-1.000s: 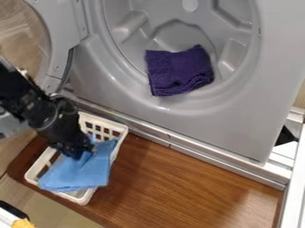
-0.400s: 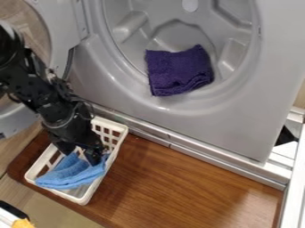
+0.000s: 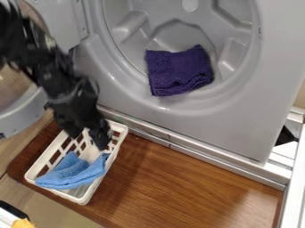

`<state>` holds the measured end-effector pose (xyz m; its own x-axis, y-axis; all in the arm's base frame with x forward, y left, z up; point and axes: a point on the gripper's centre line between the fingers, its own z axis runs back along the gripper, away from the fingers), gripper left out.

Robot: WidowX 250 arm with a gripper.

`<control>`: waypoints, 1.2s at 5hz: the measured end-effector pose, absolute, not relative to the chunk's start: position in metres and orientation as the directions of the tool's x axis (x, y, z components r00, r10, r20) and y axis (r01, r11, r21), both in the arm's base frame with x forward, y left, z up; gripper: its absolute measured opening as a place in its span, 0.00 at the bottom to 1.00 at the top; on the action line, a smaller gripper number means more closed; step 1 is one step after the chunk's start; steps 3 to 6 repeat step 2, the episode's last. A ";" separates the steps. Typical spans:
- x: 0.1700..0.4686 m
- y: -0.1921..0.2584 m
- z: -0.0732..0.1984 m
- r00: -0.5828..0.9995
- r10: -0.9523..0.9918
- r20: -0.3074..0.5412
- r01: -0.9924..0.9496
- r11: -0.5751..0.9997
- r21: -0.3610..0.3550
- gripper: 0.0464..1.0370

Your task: Put the blue cloth into the bucket

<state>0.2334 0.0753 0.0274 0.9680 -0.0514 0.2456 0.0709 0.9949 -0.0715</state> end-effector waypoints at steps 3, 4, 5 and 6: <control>0.229 0.060 0.076 0.944 -0.124 0.305 0.145 0.988 -0.048 0.96; 0.229 0.060 0.076 0.944 -0.124 0.305 0.145 0.988 -0.048 0.96; 0.229 0.060 0.076 0.944 -0.124 0.305 0.145 0.988 -0.048 0.96; 0.229 0.060 0.076 0.944 -0.124 0.305 0.145 0.988 -0.048 0.96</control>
